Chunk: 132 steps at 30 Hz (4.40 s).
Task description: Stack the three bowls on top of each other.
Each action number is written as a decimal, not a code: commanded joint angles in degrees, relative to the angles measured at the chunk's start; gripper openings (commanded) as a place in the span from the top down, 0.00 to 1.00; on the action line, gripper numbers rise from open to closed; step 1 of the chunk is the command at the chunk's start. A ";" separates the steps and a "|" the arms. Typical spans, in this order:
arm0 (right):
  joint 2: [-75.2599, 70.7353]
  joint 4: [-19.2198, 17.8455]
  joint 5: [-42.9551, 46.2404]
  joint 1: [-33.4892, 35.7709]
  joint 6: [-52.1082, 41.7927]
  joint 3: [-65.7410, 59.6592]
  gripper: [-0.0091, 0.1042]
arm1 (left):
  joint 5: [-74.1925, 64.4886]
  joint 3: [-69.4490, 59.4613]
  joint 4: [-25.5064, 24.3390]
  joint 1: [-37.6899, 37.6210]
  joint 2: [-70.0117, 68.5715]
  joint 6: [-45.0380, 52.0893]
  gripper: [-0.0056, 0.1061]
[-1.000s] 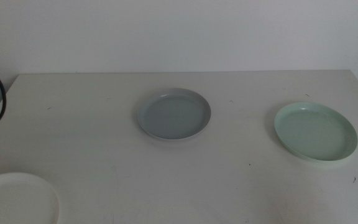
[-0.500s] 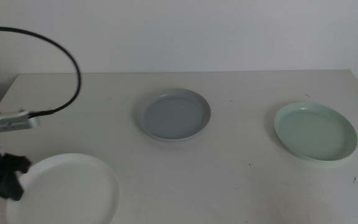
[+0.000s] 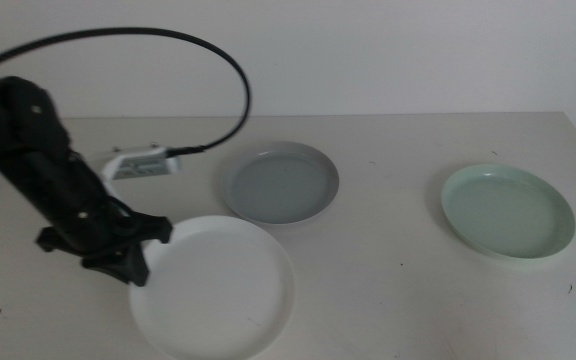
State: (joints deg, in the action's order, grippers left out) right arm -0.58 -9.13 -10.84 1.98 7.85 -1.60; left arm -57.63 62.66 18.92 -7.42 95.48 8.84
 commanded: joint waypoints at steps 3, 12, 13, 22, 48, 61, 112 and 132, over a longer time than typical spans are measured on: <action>-1.57 -0.67 4.45 -0.27 -0.31 0.31 0.46 | 2.07 3.38 3.69 -5.29 0.99 -1.32 0.95; -1.57 -0.67 4.45 -0.27 -0.31 0.31 0.46 | 6.73 6.33 8.44 -12.87 6.92 -1.32 0.95; -1.57 -0.67 4.45 -0.27 -0.31 0.31 0.46 | 7.36 6.33 8.57 -13.40 7.51 -1.32 0.95; -1.57 -0.67 4.45 -0.27 -0.31 0.31 0.46 | 10.58 6.40 9.73 -14.94 10.06 -0.74 0.95; -1.57 -0.67 4.45 -0.27 -0.31 0.31 0.46 | 7.53 13.80 0.05 -14.84 -1.07 -5.58 0.01; -1.57 -0.67 4.45 -0.27 -0.31 0.31 0.46 | 14.89 17.92 -15.96 -14.84 -8.57 -16.97 0.01; -1.57 -0.67 4.45 -0.27 -0.31 0.31 0.46 | -1.45 58.57 -6.39 -8.60 38.85 -13.00 0.77; -1.57 -0.67 4.45 -0.27 -0.31 0.31 0.46 | -5.93 58.28 -9.01 -10.24 24.62 -13.28 0.95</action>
State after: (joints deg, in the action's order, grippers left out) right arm -0.58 -9.18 -10.84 1.98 7.85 -1.60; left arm -63.72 119.35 8.95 -16.70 126.24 -4.11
